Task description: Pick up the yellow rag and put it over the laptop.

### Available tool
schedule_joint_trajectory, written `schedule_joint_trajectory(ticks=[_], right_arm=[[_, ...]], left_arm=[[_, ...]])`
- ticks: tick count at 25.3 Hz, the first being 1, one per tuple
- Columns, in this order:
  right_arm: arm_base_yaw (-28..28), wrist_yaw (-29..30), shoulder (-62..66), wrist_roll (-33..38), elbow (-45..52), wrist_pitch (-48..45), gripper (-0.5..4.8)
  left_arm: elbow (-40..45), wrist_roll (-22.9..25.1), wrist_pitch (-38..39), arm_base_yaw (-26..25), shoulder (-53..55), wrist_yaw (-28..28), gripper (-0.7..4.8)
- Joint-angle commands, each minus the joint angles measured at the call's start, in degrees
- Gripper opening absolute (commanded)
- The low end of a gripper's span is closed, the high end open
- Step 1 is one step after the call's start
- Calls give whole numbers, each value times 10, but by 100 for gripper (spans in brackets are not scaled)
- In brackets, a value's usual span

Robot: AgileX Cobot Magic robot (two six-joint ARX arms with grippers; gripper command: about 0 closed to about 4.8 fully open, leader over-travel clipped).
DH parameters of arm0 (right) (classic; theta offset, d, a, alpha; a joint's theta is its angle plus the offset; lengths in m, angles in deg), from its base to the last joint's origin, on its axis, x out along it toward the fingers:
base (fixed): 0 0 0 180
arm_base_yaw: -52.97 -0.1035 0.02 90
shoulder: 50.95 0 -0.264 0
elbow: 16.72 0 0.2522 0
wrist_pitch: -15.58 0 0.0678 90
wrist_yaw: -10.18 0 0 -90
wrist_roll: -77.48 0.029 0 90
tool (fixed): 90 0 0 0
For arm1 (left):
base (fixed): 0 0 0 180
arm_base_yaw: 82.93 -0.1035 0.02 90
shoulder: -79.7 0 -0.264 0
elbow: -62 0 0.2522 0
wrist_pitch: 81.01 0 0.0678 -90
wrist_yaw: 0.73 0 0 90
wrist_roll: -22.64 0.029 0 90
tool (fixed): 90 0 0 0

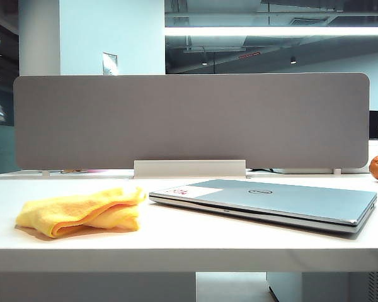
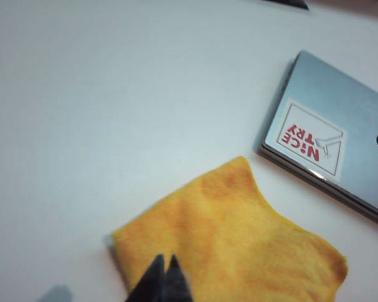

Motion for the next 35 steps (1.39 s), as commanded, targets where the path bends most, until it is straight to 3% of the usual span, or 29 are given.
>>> schedule_joint_trajectory(ticks=[1, 5, 9, 13, 14, 15, 17, 18, 31, 33, 35], right_arm=[[0, 0, -1, 0, 2, -8, -1], [0, 0, -1, 0, 2, -8, -1], [0, 0, -1, 0, 2, -8, -1], [0, 0, -1, 0, 2, -8, -1], [0, 0, -1, 0, 2, -8, -1], [0, 0, -1, 0, 2, -8, -1], [0, 0, -1, 0, 2, -8, -1], [0, 0, -1, 0, 2, -8, -1], [0, 0, -1, 0, 2, -8, -1], [0, 0, -1, 0, 2, -8, -1], [0, 0, -1, 0, 2, -8, -1]], left_arm=[[-28, -1, -3, 27, 48, 1, -1], [-57, 6, -3, 65, 114, -21, 7], [-76, 8, -3, 99, 169, -54, 143], [-81, 25, -10, 132, 212, -54, 162], [-81, 30, -10, 145, 224, -55, 222], [-81, 30, -11, 156, 237, -58, 347], [-81, 30, -15, 167, 250, -64, 429], [-81, 30, -15, 174, 261, -68, 440], [-81, 30, -14, 184, 320, -79, 425], [-81, 30, -14, 191, 332, -80, 368], [-81, 31, -13, 204, 343, -89, 265]])
